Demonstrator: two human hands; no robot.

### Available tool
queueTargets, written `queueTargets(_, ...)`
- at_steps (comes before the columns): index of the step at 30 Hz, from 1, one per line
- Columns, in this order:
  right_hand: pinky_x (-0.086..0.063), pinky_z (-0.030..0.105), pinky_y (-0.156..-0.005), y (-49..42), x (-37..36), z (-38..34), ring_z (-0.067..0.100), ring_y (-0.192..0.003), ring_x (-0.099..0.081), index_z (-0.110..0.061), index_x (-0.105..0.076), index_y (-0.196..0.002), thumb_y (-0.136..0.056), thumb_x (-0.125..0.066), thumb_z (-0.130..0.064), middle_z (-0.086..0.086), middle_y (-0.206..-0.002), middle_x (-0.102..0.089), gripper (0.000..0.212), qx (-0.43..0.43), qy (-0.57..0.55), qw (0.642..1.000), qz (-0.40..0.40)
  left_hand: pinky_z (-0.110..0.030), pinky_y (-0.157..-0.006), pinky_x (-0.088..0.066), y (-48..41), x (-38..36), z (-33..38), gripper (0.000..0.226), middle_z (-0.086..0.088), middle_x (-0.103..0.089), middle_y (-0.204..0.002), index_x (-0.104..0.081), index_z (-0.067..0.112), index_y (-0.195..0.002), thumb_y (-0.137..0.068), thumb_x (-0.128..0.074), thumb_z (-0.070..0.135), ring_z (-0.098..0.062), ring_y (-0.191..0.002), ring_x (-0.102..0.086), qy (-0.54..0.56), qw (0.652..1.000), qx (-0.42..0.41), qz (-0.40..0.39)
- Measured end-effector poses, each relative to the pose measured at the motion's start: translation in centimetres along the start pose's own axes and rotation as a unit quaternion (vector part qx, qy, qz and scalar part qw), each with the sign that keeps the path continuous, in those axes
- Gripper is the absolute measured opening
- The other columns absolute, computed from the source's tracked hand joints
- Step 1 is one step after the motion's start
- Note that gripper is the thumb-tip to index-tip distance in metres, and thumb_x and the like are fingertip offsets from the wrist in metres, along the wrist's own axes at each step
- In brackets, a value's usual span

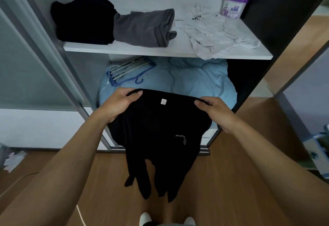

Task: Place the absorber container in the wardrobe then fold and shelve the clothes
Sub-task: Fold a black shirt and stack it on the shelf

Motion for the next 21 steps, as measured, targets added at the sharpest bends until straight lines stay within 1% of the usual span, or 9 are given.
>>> queueTargets(2,-0.051,0.026,-0.072,0.1,-0.5,-0.1,0.016,-0.077,-0.068,-0.012,-0.075,-0.092,-0.099,-0.06,-0.03,0.011,-0.085,-0.075,0.024,0.007,0.012,1.0,0.015,-0.021,-0.081,-0.054,-0.1,0.2,-0.5,0.016,0.007,-0.078,-0.094,-0.078,0.035,-0.094,-0.097,-0.062,0.036,-0.009,-0.086,-0.073,-0.049,0.999,-0.011,0.011)
queueTargets(4,-0.049,0.031,-0.072,0.1,-0.7,-0.4,0.021,-0.076,-0.065,-0.001,-0.07,-0.096,-0.1,-0.058,-0.031,0.021,-0.085,-0.07,0.032,0.022,0.011,0.999,0.032,-0.015,-0.072,-0.051,-0.2,0.4,-0.6,0.019,0.011,-0.075,-0.083,-0.076,0.028,-0.088,-0.097,-0.062,0.039,-0.005,-0.076,-0.069,-0.124,0.991,-0.044,0.021)
queueTargets(7,-0.04,0.028,-0.06,0.7,-0.7,-1.1,0.016,-0.062,-0.054,0.004,-0.059,-0.081,-0.099,-0.059,-0.031,0.01,-0.068,-0.053,0.04,0.053,0.029,0.997,0.052,-0.01,-0.07,-0.042,-0.1,0.8,-1.3,0.02,0.01,-0.063,-0.079,-0.069,0.029,-0.079,-0.098,-0.062,0.028,-0.003,-0.072,-0.059,-0.183,0.979,-0.075,0.039)
queueTargets(10,-0.038,0.018,-0.053,1.6,-1.2,-1.1,0.006,-0.055,-0.051,-0.004,-0.056,-0.073,-0.095,-0.066,-0.033,-0.003,-0.062,-0.05,0.038,0.059,0.061,0.996,-0.024,-0.014,-0.08,-0.039,0.2,1.3,-2.0,0.012,0.001,-0.057,-0.088,-0.068,0.02,-0.088,-0.098,-0.062,0.018,-0.007,-0.082,-0.055,-0.191,0.974,-0.089,0.08)
queueTargets(12,-0.043,0.016,-0.057,2.4,-1.5,-0.7,0.005,-0.063,-0.056,-0.004,-0.059,-0.08,-0.093,-0.07,-0.027,-0.006,-0.068,-0.057,0.029,0.053,0.077,0.991,-0.096,-0.008,-0.084,-0.036,0.5,1.5,-2.0,0.007,0.001,-0.052,-0.09,-0.07,0.017,-0.095,-0.097,-0.063,0.017,-0.004,-0.085,-0.052,-0.193,0.971,-0.094,0.105)
queueTargets(14,-0.046,0.017,-0.063,2.7,-1.4,-0.3,0.007,-0.07,-0.06,0.001,-0.061,-0.09,-0.093,-0.07,-0.019,-0.004,-0.075,-0.062,0.022,0.058,0.075,0.989,-0.113,-0.003,-0.08,-0.035,0.8,1.6,-2.2,0.007,0.004,-0.056,-0.089,-0.071,0.019,-0.097,-0.096,-0.064,0.018,-0.001,-0.084,-0.054,-0.186,0.972,-0.089,0.114)
queueTargets(16,-0.047,0.016,-0.065,2.6,-0.9,0.0,0.005,-0.07,-0.061,-0.003,-0.063,-0.091,-0.093,-0.069,-0.016,-0.005,-0.076,-0.064,0.014,0.072,0.073,0.992,-0.068,-0.004,-0.072,-0.041,1.3,1.6,-2.7,0.008,0.011,-0.067,-0.084,-0.073,0.023,-0.09,-0.095,-0.067,0.022,0.005,-0.076,-0.062,-0.16,0.978,-0.066,0.114)
queueTargets(18,-0.046,0.013,-0.062,2.1,-0.2,0.4,0.001,-0.065,-0.06,-0.012,-0.063,-0.091,-0.093,-0.069,-0.017,-0.005,-0.075,-0.065,0.008,0.08,0.088,0.993,0.026,-0.007,-0.06,-0.045,1.6,1.4,-3.6,0.014,0.009,-0.069,-0.073,-0.075,0.013,-0.084,-0.091,-0.071,0.025,0.005,-0.061,-0.062,-0.155,0.981,-0.04,0.11)
queueTargets(21,-0.046,0.021,-0.057,1.6,1.3,1.5,0.007,-0.061,-0.056,-0.019,-0.055,-0.09,-0.092,-0.068,-0.022,-0.003,-0.074,-0.06,0.013,0.07,0.158,0.966,0.192,-0.018,-0.048,-0.038,1.8,0.7,-5.0,0.045,-0.005,-0.055,-0.061,-0.063,-0.008,-0.073,-0.084,-0.078,0.033,-0.011,-0.052,-0.05,-0.163,0.982,0.011,0.091)
Point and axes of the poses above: each hand's wrist, its own y-axis away from the middle knuckle, its own x-axis out of the back of the hand, z = x × y, the point moved 4 cm from there along -y, towards the middle knuckle
